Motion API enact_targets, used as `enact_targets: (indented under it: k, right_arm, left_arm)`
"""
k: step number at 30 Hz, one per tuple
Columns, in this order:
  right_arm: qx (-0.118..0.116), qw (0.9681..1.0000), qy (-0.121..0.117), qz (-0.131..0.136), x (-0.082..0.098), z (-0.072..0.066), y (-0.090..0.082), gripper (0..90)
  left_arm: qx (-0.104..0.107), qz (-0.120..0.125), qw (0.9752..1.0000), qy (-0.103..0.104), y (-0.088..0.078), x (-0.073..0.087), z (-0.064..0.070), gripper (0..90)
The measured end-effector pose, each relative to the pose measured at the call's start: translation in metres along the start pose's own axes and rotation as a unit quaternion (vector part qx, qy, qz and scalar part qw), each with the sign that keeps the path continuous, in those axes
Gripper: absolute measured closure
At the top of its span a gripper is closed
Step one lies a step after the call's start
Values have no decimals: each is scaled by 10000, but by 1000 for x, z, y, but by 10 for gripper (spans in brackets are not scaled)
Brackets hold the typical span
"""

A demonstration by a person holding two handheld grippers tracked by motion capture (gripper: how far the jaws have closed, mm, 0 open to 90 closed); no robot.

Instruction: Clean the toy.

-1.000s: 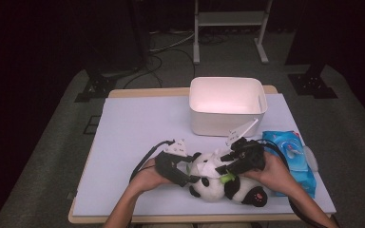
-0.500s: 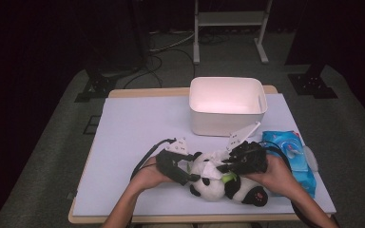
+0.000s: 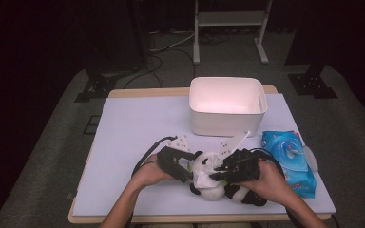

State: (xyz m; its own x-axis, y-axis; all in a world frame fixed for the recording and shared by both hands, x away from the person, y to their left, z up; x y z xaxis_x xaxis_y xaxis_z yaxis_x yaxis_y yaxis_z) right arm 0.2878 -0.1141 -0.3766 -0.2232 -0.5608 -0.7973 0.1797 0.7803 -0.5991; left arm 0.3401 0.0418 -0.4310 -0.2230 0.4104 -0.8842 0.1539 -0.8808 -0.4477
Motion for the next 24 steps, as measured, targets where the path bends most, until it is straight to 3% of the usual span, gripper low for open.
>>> enact_targets:
  k: [6,15,24]
  right_arm:
    - [-172,9998,-55,-85,0,-4,4,824]
    - [-115,9999,-9,-66,7,-4,-13,824]
    - [-95,9999,-73,-74,2,-6,-6,824]
  left_arm:
    - [30,-23,10000,-36,-2,0,-1,224]
    - [2,-45,10000,29,-11,-4,2,224]
    - [-122,-29,9999,-34,-24,5,-2,225]
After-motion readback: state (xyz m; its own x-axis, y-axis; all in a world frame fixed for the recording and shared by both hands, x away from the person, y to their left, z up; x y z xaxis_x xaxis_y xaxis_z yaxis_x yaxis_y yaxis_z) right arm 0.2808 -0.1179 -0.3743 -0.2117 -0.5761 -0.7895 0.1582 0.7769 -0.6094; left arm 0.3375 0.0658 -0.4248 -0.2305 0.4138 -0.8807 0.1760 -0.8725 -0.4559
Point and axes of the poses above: each handheld gripper's, and its own axes: y roughly forward along the jaws, x roughly out of its underside, z roughly to its right, the point moved 5 cm from there along y, roughly forward along the jaws, and after that the axes turned 15 degrees about z, right-handed, at the moved point
